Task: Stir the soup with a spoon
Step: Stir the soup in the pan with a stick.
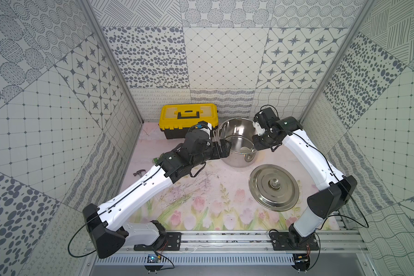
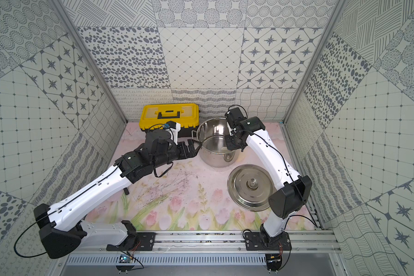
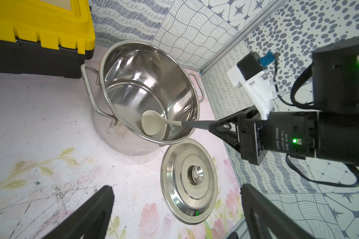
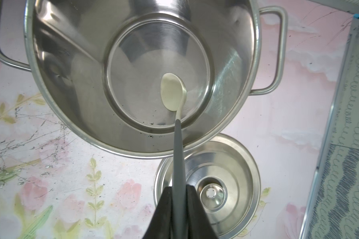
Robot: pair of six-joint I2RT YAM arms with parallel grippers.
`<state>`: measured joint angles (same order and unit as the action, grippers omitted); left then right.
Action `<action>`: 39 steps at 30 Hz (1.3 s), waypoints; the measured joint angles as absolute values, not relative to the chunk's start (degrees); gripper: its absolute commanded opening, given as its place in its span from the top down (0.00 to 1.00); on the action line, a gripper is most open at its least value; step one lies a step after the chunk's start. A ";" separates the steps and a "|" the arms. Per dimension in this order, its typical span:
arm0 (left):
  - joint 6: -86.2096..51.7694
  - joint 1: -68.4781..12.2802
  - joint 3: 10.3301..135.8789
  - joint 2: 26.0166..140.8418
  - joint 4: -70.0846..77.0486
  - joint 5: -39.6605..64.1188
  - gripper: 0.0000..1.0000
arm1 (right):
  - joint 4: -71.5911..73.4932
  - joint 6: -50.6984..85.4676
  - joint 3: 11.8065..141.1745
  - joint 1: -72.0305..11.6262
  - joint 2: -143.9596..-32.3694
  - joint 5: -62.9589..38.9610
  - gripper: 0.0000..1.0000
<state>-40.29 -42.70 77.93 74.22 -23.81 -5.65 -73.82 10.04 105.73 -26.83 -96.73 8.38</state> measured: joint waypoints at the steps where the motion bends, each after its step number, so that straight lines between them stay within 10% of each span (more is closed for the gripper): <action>1: -40.29 -42.70 77.93 74.22 -23.79 -5.61 0.01 | -73.58 10.52 105.71 -27.40 -96.77 7.97 1.00; 27: -40.29 -42.70 77.93 74.11 -23.81 -5.76 0.01 | -74.46 9.76 133.64 -26.26 -114.06 11.29 1.00; 39: -40.27 -42.70 77.93 74.11 -23.81 -5.74 0.01 | -76.25 6.57 126.04 -23.33 -110.13 13.69 1.00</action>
<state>-40.27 -42.70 77.93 74.11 -23.81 -5.74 -76.25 6.57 126.04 -23.33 -110.13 13.69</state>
